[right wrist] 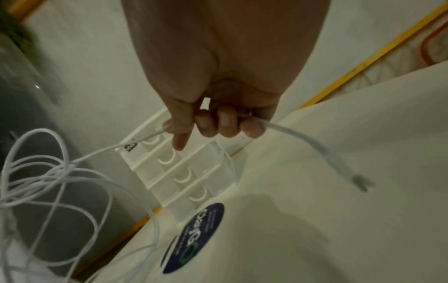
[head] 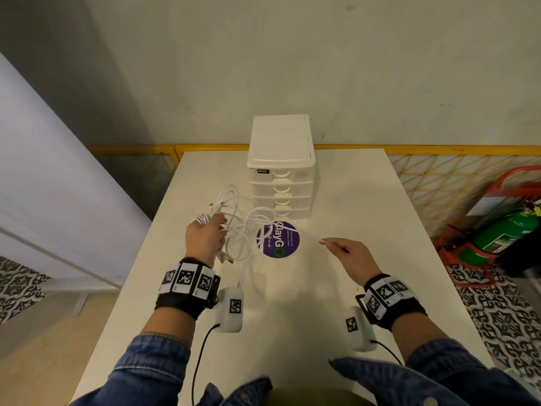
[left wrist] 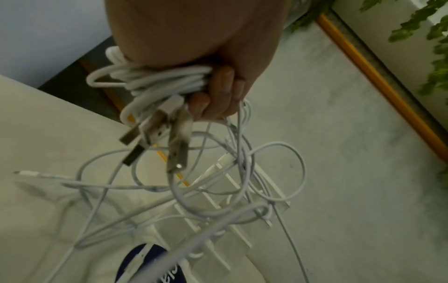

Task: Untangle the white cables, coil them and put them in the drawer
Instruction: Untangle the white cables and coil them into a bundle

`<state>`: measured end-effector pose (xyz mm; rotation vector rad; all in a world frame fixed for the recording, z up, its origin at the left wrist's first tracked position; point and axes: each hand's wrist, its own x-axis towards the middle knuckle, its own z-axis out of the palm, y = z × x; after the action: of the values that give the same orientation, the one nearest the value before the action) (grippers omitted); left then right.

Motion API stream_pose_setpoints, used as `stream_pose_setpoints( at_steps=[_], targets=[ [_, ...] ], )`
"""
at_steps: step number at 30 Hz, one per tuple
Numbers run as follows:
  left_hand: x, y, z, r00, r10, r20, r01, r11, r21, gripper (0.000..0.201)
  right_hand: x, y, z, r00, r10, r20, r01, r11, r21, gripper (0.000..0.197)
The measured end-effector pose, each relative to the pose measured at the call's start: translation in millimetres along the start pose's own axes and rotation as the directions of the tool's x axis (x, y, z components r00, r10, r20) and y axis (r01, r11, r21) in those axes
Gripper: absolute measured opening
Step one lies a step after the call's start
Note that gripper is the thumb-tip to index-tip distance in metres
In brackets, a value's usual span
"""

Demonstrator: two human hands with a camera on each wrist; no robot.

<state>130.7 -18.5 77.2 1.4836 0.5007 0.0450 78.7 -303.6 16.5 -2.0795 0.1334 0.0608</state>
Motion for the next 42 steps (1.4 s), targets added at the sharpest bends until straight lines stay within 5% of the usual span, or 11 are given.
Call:
stream_pose_setpoints(
  at_steps=[5, 9, 16, 21, 24, 29, 35, 40, 42],
  targets=[
    [-4, -6, 8, 0.996, -0.017, 0.088, 0.021, 0.999, -0.050, 0.015, -6, 16, 10, 0.995, 0.098, 0.029, -0.098, 0.995, 0.029, 0.030],
    [-4, -13, 18, 0.979, -0.017, 0.205, 0.027, 0.999, -0.042, 0.019, -4, 10, 14, 0.999, -0.002, -0.049, 0.002, 1.000, -0.001, 0.046],
    [-11, -22, 20, 0.949, 0.005, 0.314, -0.070, 0.979, 0.194, 0.043, 3, -26, 7, 0.978, -0.152, -0.142, 0.128, 0.978, -0.162, 0.028],
    [-15, -27, 22, 0.902, 0.049, 0.430, -0.166, 0.957, 0.239, 0.034, 8, -48, 13, 0.953, -0.252, -0.167, 0.227, 0.961, -0.159, 0.022],
    [-17, -29, 24, 0.925, 0.083, 0.370, -0.189, 0.947, 0.260, 0.034, 8, -56, 15, 0.954, -0.266, -0.136, 0.246, 0.959, -0.143, 0.015],
    [-9, -23, 19, 0.985, 0.030, 0.169, -0.053, 0.990, 0.130, 0.030, 2, -60, 2, 0.969, -0.207, -0.132, 0.200, 0.978, -0.065, 0.009],
    [-8, -31, 22, 0.982, 0.093, 0.162, -0.123, 0.974, 0.190, 0.041, -9, -75, 25, 0.956, -0.289, -0.052, 0.282, 0.952, -0.117, 0.010],
    [-12, -26, 15, 0.969, 0.171, 0.180, -0.218, 0.931, 0.291, 0.048, -8, -77, 20, 0.891, -0.362, -0.273, 0.322, 0.930, -0.180, 0.026],
    [-14, -27, 16, 0.965, 0.172, 0.198, -0.226, 0.928, 0.296, 0.045, -12, -80, 22, 0.883, -0.398, -0.248, 0.355, 0.913, -0.201, 0.023]
  ],
)
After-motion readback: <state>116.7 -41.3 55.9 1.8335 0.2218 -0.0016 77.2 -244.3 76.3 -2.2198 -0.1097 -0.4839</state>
